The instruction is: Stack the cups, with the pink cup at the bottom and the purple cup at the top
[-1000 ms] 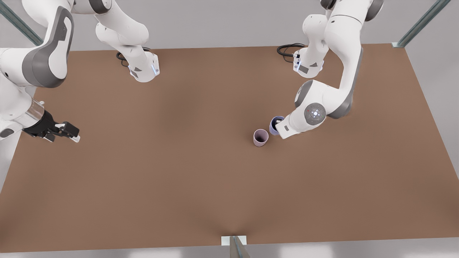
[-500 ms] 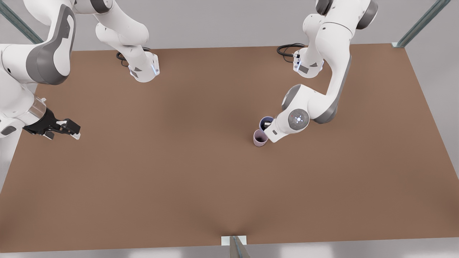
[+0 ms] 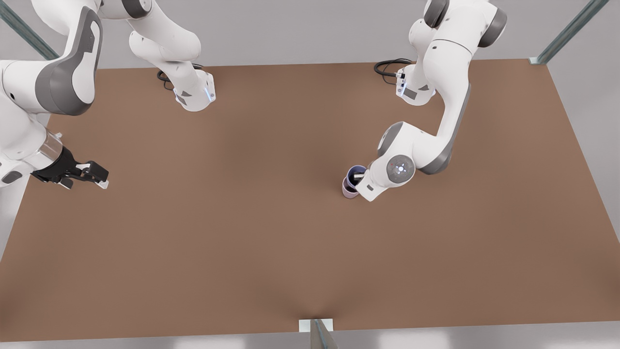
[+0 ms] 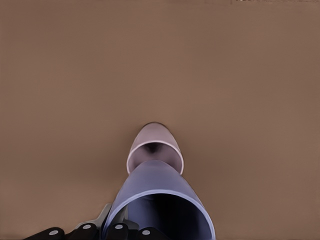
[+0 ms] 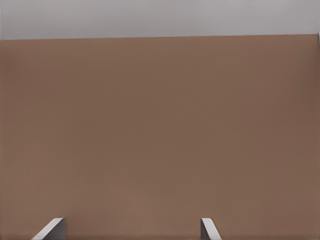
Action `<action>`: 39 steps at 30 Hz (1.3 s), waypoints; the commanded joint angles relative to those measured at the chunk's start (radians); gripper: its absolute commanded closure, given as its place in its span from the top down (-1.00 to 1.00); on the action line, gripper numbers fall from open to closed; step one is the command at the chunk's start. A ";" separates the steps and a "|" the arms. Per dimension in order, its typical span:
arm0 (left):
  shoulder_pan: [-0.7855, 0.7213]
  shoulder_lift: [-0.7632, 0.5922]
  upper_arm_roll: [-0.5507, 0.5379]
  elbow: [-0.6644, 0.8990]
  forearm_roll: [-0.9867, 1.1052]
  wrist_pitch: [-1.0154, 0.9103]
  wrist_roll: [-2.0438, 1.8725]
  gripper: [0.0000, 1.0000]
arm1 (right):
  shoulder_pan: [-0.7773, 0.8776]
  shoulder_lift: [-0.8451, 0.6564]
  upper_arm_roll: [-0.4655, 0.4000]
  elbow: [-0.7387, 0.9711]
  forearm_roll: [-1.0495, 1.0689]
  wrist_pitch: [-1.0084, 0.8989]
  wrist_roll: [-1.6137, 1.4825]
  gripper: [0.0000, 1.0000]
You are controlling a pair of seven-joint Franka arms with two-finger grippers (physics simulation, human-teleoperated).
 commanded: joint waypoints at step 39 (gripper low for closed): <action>-0.007 0.084 0.011 0.048 0.004 0.018 -0.101 0.88 | -0.012 0.003 -0.009 0.002 0.020 -0.008 -0.003 1.00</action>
